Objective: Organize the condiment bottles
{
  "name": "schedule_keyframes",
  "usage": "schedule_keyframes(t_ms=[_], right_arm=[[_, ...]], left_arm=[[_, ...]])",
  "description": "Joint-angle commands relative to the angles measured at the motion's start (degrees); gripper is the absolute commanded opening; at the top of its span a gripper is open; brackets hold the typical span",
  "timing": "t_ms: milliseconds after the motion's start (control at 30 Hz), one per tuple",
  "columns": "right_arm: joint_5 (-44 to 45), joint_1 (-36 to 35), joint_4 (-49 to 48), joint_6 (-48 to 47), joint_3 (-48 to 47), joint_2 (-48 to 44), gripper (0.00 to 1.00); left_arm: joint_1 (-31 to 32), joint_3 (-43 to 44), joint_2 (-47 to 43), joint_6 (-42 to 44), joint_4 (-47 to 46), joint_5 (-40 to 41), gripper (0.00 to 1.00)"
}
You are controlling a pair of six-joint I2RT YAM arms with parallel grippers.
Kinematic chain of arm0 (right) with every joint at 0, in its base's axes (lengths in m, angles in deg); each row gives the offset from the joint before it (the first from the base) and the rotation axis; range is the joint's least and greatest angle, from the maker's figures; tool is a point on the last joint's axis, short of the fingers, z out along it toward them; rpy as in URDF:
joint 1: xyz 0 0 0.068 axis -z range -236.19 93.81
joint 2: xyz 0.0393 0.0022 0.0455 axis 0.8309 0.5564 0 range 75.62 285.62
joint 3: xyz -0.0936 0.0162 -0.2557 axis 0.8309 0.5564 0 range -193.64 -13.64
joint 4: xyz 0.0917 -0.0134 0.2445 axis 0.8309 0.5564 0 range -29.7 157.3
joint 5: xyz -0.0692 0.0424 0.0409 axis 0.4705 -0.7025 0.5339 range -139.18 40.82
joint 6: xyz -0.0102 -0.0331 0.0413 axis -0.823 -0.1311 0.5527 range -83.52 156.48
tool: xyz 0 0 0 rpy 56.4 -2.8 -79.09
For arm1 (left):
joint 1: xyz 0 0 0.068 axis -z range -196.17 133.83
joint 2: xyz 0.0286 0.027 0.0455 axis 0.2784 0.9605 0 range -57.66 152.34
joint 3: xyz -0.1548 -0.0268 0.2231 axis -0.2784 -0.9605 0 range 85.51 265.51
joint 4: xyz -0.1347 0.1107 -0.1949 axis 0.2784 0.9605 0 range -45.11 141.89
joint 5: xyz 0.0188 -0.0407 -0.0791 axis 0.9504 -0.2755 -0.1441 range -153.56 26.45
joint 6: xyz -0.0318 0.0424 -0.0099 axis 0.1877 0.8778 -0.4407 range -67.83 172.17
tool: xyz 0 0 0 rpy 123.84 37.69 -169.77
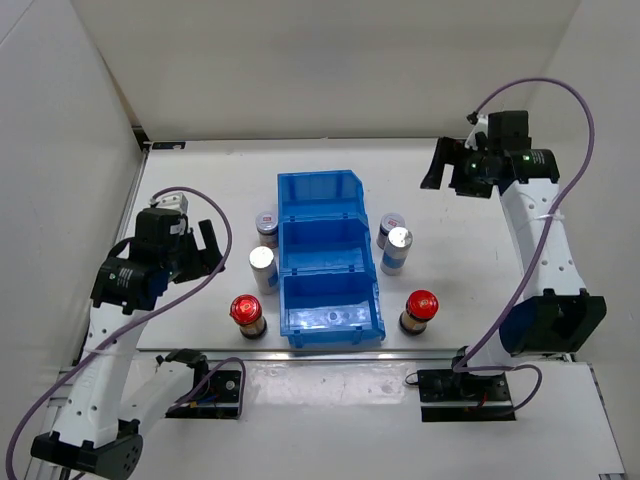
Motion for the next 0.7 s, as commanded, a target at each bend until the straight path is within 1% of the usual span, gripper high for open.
schedule_keyframes(t_ms=[0,33,67,100,133,167,200,233,267,300,333,367,400,433,467,500,533,567,600,667], right_arm=[[6.3,-2.8,6.2,-1.1,-7.4,1.0,1.00],[6.3,-3.4,6.2,-1.1,-8.8,0.1,1.00],[8.2,-3.4,4.2,0.8,-6.9,-1.1,1.00],[13.7,-3.4,-2.2,5.2,-3.0,-2.7,1.00],[20.3,-2.4,-3.3,11.3,1.3,-5.5,1.00],[23.3,1.3,-3.3,16.8,7.1,-6.6,1.00],[10.1,3.6,-5.5,13.7,8.8,-7.3,1.00],[3.4,5.3,-7.0,11.5,10.2,-7.3,1.00],[-0.8,6.0,-7.7,11.5,11.0,-7.9,1.00],[-1.9,4.3,-10.4,12.0,13.1,-9.0,1.00],[4.4,2.1,-10.4,12.0,13.1,-9.0,1.00],[8.8,-3.0,-10.4,12.0,13.1,-9.0,1.00],[12.7,-5.4,-7.7,11.3,12.2,-7.2,1.00],[16.0,-9.5,-5.4,8.9,8.1,-5.1,1.00],[21.5,-12.8,0.3,7.8,2.4,0.1,1.00],[24.2,-12.9,3.1,7.2,2.4,2.7,1.00],[26.6,-15.4,5.1,6.0,-2.3,5.1,1.00],[27.9,-16.2,6.6,6.0,-3.9,9.1,1.00],[28.0,-16.8,8.6,5.4,-5.3,10.8,1.00],[25.8,-16.8,8.7,4.7,-7.3,14.1,1.00]], left_arm=[[1.3,0.7,-0.4,1.2,-0.3,2.5,1.00],[2.0,0.7,-0.4,1.7,-0.3,3.1,1.00],[2.0,1.3,-0.4,1.7,-0.3,4.5,1.00],[2.5,1.3,-0.4,1.7,-0.3,5.5,1.00],[3.1,1.3,-0.4,1.2,0.6,8.3,1.00],[3.7,1.3,-0.4,0.1,1.3,9.8,1.00],[3.7,1.3,-0.4,-1.4,1.3,11.0,1.00],[4.2,1.3,-0.4,-2.2,1.8,12.9,1.00],[4.2,1.3,-0.4,-2.2,1.8,12.9,1.00],[4.7,1.3,0.1,-2.2,1.8,12.2,1.00],[4.7,0.8,0.1,-3.1,1.8,10.5,1.00],[5.3,0.8,0.1,-4.1,1.8,9.8,1.00],[5.3,0.3,1.1,-8.0,4.0,9.8,1.00],[5.3,0.3,1.7,-10.1,5.3,11.1,1.00],[5.3,-0.3,3.1,-12.7,7.0,11.8,1.00],[5.3,-0.3,3.6,-13.5,7.5,12.5,1.00],[5.3,-0.3,3.7,-13.5,7.5,12.5,1.00],[5.3,-2.1,3.7,-14.0,6.6,10.7,1.00],[5.3,-3.0,3.1,-14.0,5.8,9.7,1.00],[5.3,-5.7,2.3,-14.7,3.5,8.2,1.00]])
